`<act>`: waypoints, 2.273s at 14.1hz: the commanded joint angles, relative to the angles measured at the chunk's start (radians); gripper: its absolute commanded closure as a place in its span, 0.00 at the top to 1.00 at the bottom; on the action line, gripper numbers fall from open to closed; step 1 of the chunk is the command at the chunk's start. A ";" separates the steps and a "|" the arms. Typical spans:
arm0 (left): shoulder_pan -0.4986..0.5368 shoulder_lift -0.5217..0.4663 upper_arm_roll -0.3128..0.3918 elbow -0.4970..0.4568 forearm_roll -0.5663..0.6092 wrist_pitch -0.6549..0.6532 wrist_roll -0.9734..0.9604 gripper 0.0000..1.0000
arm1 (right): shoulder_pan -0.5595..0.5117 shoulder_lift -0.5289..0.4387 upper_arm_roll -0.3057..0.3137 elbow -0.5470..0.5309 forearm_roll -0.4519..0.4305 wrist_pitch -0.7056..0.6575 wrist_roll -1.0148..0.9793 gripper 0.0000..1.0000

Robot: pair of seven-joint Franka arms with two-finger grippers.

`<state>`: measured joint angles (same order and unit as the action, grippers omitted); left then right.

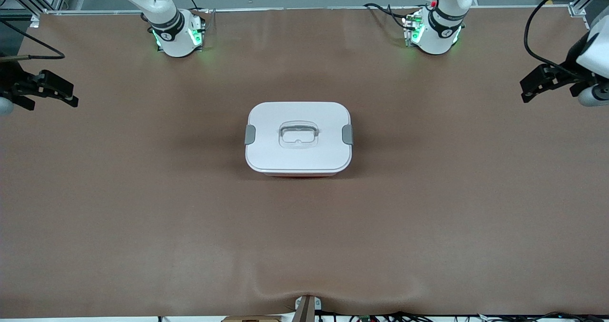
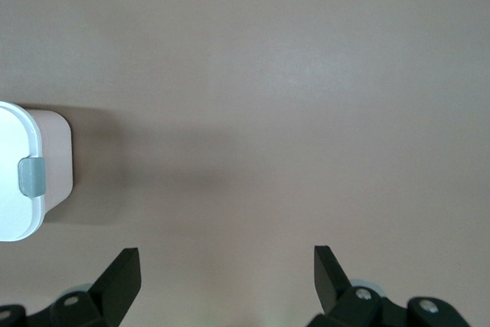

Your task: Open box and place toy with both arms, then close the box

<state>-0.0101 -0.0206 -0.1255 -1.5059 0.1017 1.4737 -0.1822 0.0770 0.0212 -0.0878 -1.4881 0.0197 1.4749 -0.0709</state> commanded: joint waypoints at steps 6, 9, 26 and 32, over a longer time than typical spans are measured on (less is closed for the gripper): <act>-0.039 -0.162 0.052 -0.171 -0.065 0.027 0.036 1.00 | -0.006 0.000 -0.010 0.022 0.008 -0.025 0.000 1.00; -0.025 -0.141 0.050 -0.131 -0.068 0.014 0.058 1.00 | -0.006 -0.001 -0.010 0.022 0.003 -0.033 0.000 1.00; -0.025 -0.081 0.050 -0.069 -0.069 -0.023 0.081 1.00 | -0.008 -0.003 -0.010 0.023 -0.003 -0.081 0.023 1.00; -0.024 -0.075 0.050 -0.068 -0.103 -0.021 0.076 1.00 | -0.032 -0.003 -0.013 0.022 0.002 -0.113 0.023 1.00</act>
<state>-0.0365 -0.1121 -0.0770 -1.6033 0.0345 1.4748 -0.1227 0.0624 0.0210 -0.1065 -1.4776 0.0185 1.3789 -0.0494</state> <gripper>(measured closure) 0.000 0.000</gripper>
